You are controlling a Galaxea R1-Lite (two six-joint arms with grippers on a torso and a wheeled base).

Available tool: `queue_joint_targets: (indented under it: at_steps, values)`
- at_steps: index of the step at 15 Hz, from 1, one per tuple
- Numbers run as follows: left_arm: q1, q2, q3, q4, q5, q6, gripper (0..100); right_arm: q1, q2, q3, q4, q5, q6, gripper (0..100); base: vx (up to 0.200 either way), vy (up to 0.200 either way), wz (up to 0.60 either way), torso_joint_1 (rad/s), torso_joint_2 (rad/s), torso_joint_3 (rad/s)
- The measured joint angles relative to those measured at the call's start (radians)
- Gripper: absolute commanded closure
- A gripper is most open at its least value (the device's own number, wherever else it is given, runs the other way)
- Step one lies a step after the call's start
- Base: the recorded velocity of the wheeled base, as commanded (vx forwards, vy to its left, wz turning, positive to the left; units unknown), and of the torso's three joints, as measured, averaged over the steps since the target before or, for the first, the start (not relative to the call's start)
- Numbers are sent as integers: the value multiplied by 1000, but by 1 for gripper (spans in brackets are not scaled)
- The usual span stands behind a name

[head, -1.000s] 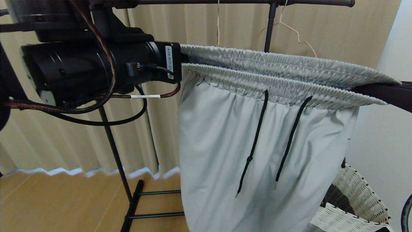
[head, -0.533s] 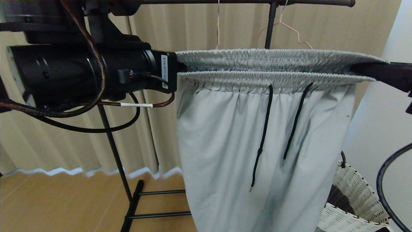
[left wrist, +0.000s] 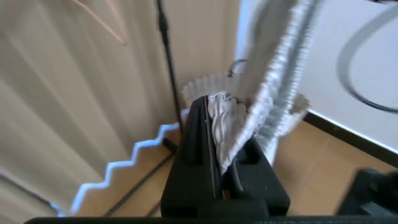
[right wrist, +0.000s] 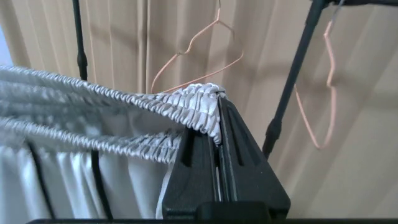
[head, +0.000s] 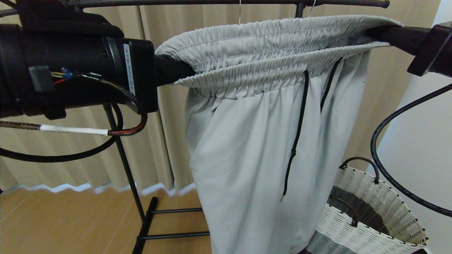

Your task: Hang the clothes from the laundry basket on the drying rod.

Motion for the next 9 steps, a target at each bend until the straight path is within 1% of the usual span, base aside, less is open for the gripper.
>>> queue_joint_targets:
  at_steps: [3,6,8,9]
  values:
    - [-18,-17,21,-6,4,-7,100,0,36,-8,3,-6,-2,100,0,0,0,0,0,0]
    - [6,-13,23,-40,13,-6,100,-14,43,-1,18,-18,-3,100,0,0,0,0,0,0]
    - [54,10,2,-110,67,-5,100,-51,27,1,24,-23,-6,100,0,0,0,0,0,0]
    - [68,22,-7,-140,86,-5,100,-61,14,1,48,-23,-6,100,0,0,0,0,0,0]
